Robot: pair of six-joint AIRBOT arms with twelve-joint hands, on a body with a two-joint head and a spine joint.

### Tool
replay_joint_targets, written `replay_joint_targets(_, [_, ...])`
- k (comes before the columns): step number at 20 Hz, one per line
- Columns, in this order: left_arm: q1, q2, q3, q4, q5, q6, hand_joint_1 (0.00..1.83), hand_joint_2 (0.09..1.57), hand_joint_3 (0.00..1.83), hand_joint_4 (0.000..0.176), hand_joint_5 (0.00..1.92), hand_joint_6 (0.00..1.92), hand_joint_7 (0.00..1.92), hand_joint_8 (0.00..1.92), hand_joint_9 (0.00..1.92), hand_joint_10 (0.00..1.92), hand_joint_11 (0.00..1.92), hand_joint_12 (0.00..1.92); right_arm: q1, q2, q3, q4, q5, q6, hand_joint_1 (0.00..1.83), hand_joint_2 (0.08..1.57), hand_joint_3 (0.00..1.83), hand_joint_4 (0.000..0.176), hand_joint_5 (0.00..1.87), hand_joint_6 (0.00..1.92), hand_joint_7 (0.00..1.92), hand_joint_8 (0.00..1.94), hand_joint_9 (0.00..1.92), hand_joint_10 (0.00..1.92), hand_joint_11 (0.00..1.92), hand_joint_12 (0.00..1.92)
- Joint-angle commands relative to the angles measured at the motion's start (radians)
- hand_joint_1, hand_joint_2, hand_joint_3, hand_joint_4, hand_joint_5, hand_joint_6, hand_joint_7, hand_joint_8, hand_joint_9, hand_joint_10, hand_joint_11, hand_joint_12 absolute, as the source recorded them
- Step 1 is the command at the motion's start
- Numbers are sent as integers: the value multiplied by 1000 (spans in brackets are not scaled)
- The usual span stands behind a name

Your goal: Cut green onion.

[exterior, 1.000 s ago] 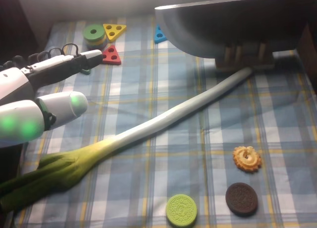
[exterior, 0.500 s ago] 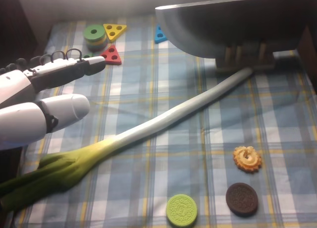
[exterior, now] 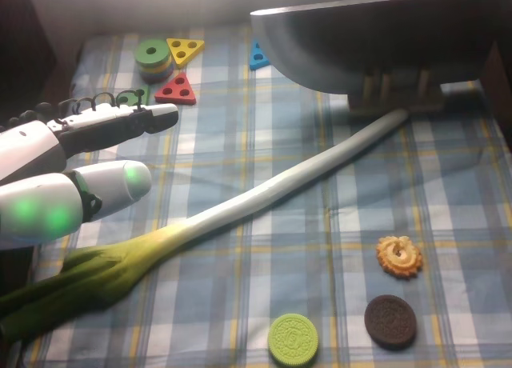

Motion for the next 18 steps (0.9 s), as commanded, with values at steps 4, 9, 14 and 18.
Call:
replay_joint_targets(4, [-13, -6, 6, -1, -119, -7, 0, 1371, 0, 151, 255, 11, 178, 14, 92, 13, 0, 0, 22, -9, 17, 9, 86, -3, 994, 905, 12, 176, 0, 0, 0, 0, 0, 0, 0, 0])
replay_joint_targets(9, [-13, -6, 6, -1, -118, -8, 0, 1380, 4, 153, 256, 7, 164, 1, 78, 3, 0, 0, 24, -16, 19, 9, 84, -3, 959, 952, 4, 23, 428, 28, 391, 21, 282, 26, 121, 73])
replay_joint_targets(14, [-13, -7, 6, -2, -119, -10, 0, 1380, 2, 155, 239, 0, 165, 1, 71, 0, 0, 0, 24, -15, 2, 9, 101, -3, 1225, 1076, 9, 11, 1046, 816, 1100, 792, 1194, 177, 711, 1133])
replay_joint_targets(18, [-12, -8, 6, -4, -119, -11, 0, 1379, 1, 153, 249, 4, 165, 1, 75, 2, 0, 0, 24, -15, -18, 9, 125, -3, 583, 1365, 0, 0, 982, 256, 1227, 68, 1321, 46, 1046, 660])
